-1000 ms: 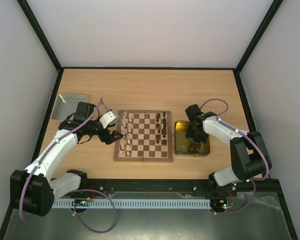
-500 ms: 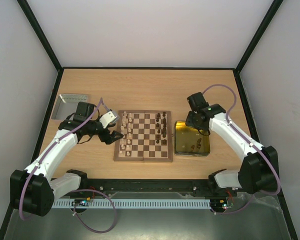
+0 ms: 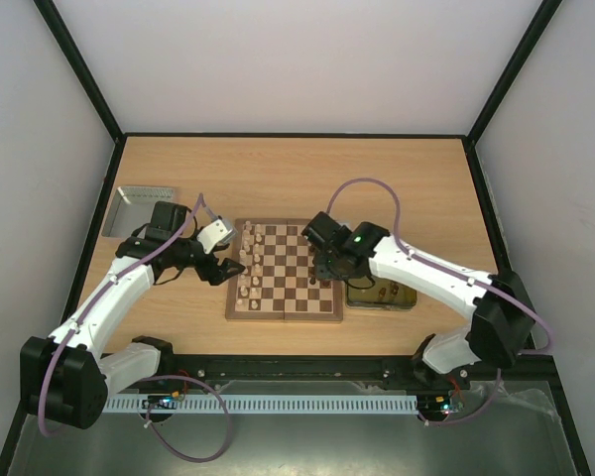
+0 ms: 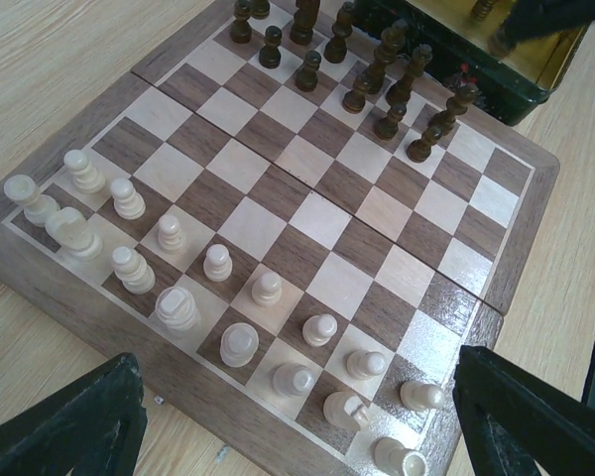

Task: Set up the chess pieces on the board
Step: Place the chess piece on the chessboard.

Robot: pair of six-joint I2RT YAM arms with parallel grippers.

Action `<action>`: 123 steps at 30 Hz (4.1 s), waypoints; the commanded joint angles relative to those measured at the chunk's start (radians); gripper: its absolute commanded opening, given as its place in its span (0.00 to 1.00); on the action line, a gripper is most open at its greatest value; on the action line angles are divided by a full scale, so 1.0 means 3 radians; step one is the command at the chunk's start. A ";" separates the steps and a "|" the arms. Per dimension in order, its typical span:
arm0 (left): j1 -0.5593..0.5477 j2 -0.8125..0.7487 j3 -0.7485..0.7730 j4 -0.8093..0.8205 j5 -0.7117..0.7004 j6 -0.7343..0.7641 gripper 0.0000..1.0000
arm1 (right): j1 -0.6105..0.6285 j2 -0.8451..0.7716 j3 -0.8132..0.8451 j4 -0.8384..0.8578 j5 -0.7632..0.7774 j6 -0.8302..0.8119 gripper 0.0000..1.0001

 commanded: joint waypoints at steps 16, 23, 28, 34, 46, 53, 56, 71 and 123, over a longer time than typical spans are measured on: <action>-0.0013 -0.0093 -0.0025 -0.0127 0.0149 0.0148 0.87 | 0.0490 0.0444 -0.0218 0.0315 -0.0247 0.0328 0.02; -0.0010 -0.0158 0.0033 -0.0403 0.0446 0.0469 0.87 | 0.0489 0.0566 -0.0252 0.0411 -0.0267 0.0316 0.02; -0.0013 -0.0151 0.0095 -0.0696 0.0690 0.0836 0.83 | 0.0489 0.0612 -0.0278 0.0435 -0.0226 0.0316 0.02; -0.0013 -0.0145 0.0132 -0.0877 0.0801 0.1056 0.82 | 0.0489 0.0633 -0.0297 0.0445 -0.0172 0.0321 0.02; -0.0013 -0.0151 0.0129 -0.0878 0.0795 0.1063 0.84 | 0.0489 0.0709 -0.0226 0.0425 -0.0060 0.0329 0.02; -0.0014 -0.0165 0.0108 -0.0841 0.0788 0.1023 0.84 | 0.0492 0.0756 -0.0179 0.0436 -0.0064 0.0318 0.02; -0.0012 -0.0162 0.0105 -0.0836 0.0780 0.1018 0.84 | 0.0489 0.0762 -0.0176 0.0440 -0.0044 0.0316 0.02; -0.0014 -0.0166 0.0100 -0.0808 0.0765 0.0986 0.85 | 0.0489 0.0823 -0.0152 0.0441 -0.0018 0.0326 0.02; -0.0014 -0.0161 0.0121 -0.0892 0.0890 0.1090 0.42 | -0.0698 -0.0402 -0.0418 -0.0275 0.0388 0.0329 0.35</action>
